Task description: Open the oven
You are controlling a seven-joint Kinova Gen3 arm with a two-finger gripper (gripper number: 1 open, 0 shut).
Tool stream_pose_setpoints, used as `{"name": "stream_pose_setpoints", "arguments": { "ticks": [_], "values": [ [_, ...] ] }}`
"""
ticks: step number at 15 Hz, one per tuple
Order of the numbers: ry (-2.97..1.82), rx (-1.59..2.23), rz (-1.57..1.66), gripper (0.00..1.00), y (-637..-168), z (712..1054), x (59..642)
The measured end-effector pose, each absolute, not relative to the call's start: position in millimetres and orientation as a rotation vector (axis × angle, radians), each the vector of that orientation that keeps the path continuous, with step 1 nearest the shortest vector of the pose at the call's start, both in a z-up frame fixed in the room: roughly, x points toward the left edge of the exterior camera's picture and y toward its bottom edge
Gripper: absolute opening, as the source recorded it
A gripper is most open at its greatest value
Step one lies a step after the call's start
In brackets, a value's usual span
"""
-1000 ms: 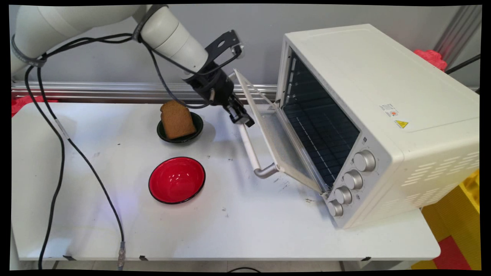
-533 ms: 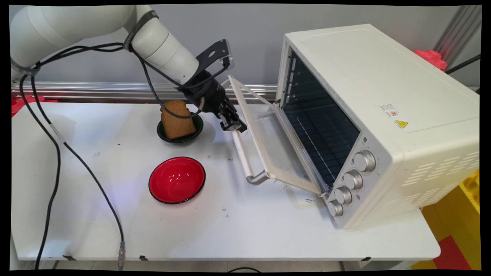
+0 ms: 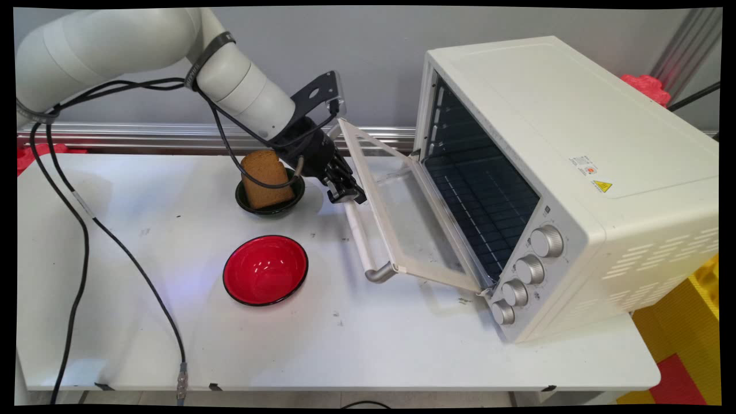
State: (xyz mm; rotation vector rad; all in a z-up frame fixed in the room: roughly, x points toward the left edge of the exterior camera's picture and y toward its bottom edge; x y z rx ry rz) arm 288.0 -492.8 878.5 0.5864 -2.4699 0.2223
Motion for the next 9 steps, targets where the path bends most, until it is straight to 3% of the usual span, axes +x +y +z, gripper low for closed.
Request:
{"name": "stream_pose_setpoints", "arguments": {
  "ticks": [9],
  "values": [
    [-2.478, 0.58, 0.222, 0.0, -487.6, 864.3, 294.3]
  ]
}}
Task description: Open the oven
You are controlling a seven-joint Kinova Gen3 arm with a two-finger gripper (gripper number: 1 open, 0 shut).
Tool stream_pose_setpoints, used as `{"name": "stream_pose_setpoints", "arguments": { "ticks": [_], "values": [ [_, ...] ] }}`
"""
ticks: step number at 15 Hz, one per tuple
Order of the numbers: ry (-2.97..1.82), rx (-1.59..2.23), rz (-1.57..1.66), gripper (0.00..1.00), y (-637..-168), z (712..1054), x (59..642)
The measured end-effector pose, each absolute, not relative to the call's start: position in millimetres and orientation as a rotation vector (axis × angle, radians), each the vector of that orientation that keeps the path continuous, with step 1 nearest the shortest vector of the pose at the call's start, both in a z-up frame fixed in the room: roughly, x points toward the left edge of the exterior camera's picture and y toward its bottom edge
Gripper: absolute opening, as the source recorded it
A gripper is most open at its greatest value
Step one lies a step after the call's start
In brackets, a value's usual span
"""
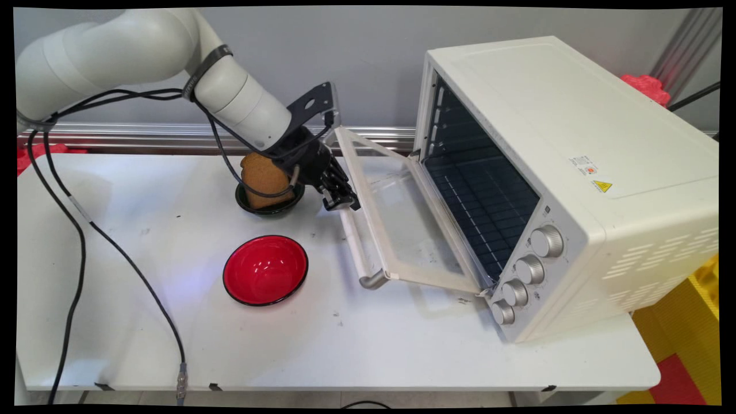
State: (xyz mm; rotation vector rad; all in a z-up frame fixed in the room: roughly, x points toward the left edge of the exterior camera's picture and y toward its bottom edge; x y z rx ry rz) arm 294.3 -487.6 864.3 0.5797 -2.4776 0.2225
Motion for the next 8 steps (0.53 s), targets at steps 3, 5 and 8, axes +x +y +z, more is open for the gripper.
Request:
{"name": "stream_pose_setpoints", "arguments": {
  "ticks": [3, 5, 8],
  "values": [
    [-2.481, 0.579, 0.22, 0.0, -485.2, 861.0, 296.8],
    [-2.482, 0.58, 0.218, 0.0, -483.8, 859.2, 298.5],
    [-2.481, 0.585, 0.217, 0.0, -482.0, 858.3, 301.2]
  ]
}}
